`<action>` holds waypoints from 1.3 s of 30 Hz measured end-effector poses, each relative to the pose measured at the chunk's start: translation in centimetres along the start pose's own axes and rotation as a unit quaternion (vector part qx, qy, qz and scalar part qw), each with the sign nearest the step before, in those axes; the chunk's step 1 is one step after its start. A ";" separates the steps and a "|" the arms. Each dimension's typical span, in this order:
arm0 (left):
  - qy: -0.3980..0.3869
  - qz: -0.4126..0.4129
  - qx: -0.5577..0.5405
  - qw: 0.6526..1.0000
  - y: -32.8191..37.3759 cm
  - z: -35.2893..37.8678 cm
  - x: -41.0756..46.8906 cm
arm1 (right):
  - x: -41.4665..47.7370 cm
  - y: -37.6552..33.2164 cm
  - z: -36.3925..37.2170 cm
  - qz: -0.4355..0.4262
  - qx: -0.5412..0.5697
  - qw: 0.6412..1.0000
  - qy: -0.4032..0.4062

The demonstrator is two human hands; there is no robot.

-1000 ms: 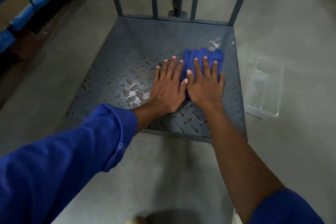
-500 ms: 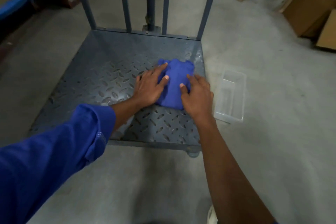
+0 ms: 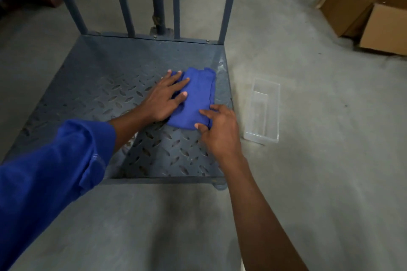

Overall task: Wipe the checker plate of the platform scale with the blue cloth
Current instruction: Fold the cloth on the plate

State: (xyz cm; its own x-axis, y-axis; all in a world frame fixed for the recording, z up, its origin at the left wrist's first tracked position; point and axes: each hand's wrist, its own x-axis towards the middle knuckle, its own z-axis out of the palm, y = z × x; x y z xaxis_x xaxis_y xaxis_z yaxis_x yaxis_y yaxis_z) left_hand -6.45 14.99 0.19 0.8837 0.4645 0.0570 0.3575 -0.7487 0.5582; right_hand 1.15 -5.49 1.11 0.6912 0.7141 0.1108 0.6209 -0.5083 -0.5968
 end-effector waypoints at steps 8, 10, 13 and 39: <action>0.005 -0.007 -0.006 1.000 0.8 0.5 -0.4 | 0.5 -0.3 -0.4 0.019 -0.015 0.997 0.069; 0.009 -0.019 -0.009 1.000 1.0 0.6 -0.5 | 0.6 -0.5 0.0 0.029 -0.016 0.998 0.047; 0.017 -0.034 0.001 0.999 1.2 0.8 -0.6 | 0.8 -0.6 0.6 0.042 -0.030 0.998 0.021; 0.103 0.063 0.018 0.992 9.6 3.7 3.5 | 1.0 6.3 -4.6 0.056 0.014 0.986 0.159</action>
State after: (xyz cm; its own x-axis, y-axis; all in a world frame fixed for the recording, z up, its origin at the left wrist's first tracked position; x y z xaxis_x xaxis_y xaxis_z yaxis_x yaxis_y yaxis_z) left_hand 1.24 7.68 2.64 0.8428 0.4500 0.2952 0.2614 -0.8217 0.5064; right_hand 7.48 -10.20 1.08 0.8385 0.4652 0.2839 0.5269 -0.5591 -0.6402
